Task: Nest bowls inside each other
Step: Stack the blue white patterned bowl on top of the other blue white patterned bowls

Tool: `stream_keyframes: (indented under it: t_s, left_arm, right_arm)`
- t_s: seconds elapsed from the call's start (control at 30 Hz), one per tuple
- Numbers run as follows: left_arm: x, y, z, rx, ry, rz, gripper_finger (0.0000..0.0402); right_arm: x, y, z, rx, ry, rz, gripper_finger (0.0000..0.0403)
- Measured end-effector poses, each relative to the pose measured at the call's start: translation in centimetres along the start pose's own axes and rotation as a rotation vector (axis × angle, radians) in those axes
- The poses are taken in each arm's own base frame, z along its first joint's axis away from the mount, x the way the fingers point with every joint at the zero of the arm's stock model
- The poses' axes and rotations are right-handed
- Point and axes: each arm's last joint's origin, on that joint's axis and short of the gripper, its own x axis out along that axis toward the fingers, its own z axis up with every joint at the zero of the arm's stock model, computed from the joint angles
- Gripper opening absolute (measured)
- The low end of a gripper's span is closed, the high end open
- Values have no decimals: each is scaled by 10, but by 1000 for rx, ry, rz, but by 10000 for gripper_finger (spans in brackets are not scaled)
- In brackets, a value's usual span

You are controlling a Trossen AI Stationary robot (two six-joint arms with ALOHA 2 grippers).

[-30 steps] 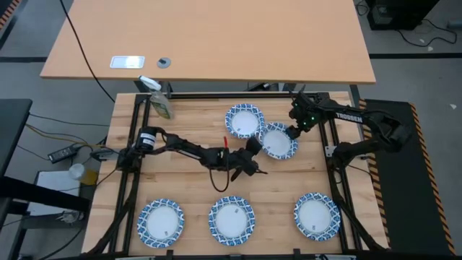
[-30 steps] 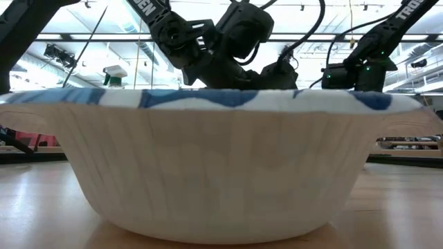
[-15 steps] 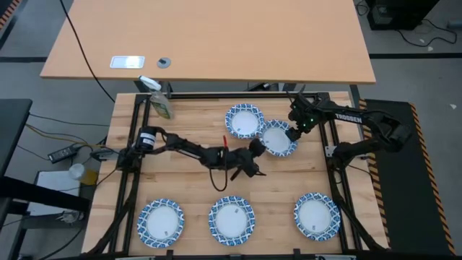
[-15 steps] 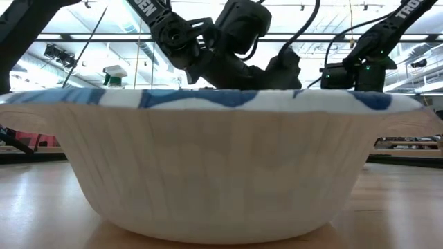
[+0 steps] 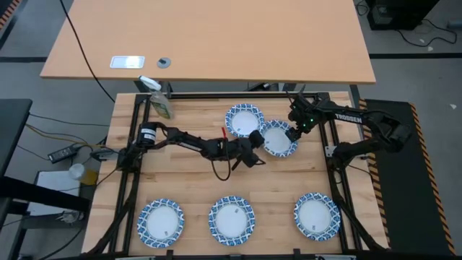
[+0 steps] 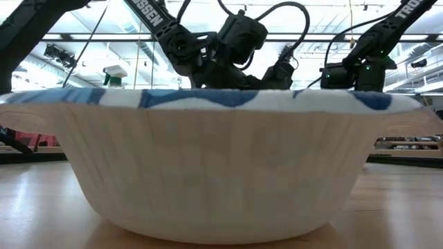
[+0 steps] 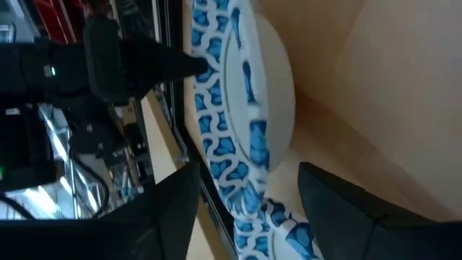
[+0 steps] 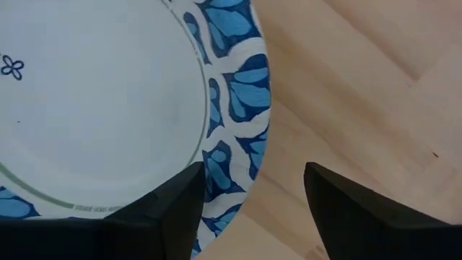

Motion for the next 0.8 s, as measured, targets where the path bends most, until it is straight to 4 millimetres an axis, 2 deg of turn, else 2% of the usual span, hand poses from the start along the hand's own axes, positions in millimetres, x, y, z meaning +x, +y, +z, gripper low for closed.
stream_keyframes:
  t_s: [0.37, 0.63, 0.8]
  left_arm:
    - [2, 0, -4, -2, -31, -13, 159]
    - [1, -1, 0, -18, -45, -18, 160]
    - [4, -2, -8, -15, -62, -42, 166]
  right_arm:
    - [-13, 6, 9, -53, -14, -21, 209]
    - [-12, 7, 8, -37, -6, -37, 208]
    - [-11, 3, 7, -34, -2, 0, 208]
